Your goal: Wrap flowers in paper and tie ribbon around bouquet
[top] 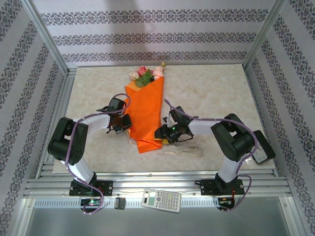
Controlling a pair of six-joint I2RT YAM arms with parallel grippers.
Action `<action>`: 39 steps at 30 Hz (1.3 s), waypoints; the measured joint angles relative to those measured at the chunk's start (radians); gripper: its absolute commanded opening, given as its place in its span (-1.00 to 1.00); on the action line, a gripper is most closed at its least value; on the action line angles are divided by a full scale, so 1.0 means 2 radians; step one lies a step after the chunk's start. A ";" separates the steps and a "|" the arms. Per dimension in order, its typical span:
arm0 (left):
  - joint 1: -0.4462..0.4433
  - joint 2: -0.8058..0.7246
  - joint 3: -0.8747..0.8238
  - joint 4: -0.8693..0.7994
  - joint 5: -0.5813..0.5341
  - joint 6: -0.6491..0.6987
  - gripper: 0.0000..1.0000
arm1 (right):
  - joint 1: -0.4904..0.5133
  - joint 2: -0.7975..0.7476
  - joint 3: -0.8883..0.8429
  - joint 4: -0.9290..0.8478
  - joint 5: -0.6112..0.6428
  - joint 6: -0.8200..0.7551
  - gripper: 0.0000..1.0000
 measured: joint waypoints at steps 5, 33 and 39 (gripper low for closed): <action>0.000 -0.046 -0.007 0.000 0.000 -0.018 -1.00 | 0.000 0.000 0.000 0.022 0.000 0.016 0.12; 0.006 -0.061 -0.084 0.028 -0.010 -0.045 -1.00 | 0.014 -0.006 0.006 0.009 -0.002 0.016 0.02; 0.006 -0.060 -0.091 0.049 -0.007 -0.047 -1.00 | 0.020 0.023 0.025 0.013 -0.004 0.018 -0.19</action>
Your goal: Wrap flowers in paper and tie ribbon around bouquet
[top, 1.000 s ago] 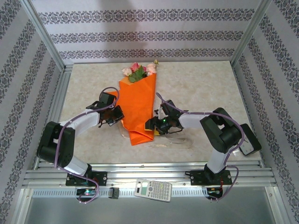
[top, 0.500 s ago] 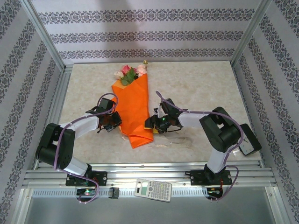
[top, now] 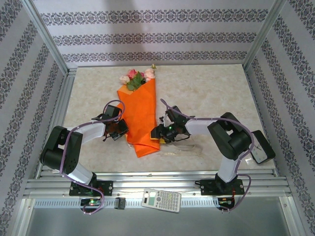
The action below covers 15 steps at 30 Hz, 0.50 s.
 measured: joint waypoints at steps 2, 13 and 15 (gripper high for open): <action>0.000 0.000 -0.002 0.005 0.000 -0.002 -1.00 | 0.002 0.007 0.006 0.003 0.000 0.004 -0.38; 0.000 -0.116 0.004 -0.101 -0.049 -0.053 -0.03 | 0.009 0.006 0.001 0.015 0.019 0.021 -1.00; -0.004 -0.159 0.006 -0.121 -0.047 -0.088 0.01 | 0.010 0.000 -0.005 0.019 0.027 0.024 -1.00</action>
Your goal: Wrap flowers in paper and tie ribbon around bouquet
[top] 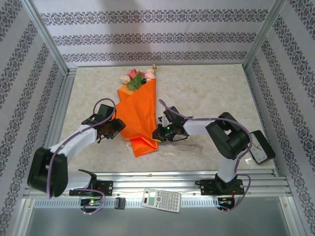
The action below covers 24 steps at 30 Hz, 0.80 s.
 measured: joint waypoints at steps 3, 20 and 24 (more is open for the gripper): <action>-0.035 -0.066 -0.023 0.007 0.009 -0.095 0.18 | 0.002 -0.012 -0.012 0.009 0.010 0.011 -1.00; -0.167 0.032 -0.113 0.236 -0.024 -0.388 0.41 | 0.019 -0.015 -0.021 0.041 0.023 0.038 -1.00; -0.171 0.045 -0.116 0.267 -0.024 -0.395 0.03 | 0.019 -0.015 -0.025 0.046 0.023 0.040 -0.89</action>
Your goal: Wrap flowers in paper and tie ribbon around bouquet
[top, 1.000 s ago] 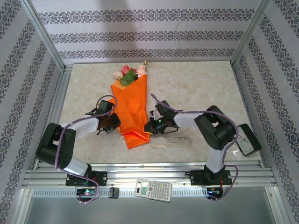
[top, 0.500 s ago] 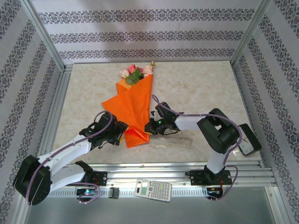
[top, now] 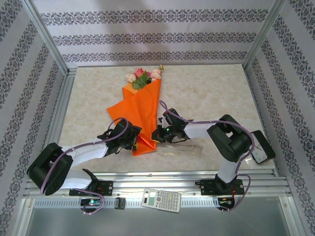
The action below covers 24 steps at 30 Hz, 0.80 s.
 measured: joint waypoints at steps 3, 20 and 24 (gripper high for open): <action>0.000 0.025 -0.014 0.038 0.004 0.000 -0.31 | 0.000 0.000 -0.002 0.001 0.000 0.001 -0.72; -0.004 0.008 -0.077 0.085 -0.017 0.073 -1.00 | -0.005 0.001 0.006 0.003 -0.018 -0.002 -0.13; -0.007 -0.005 -0.090 0.099 -0.032 0.089 -1.00 | -0.005 -0.004 0.004 -0.002 -0.014 -0.003 -0.11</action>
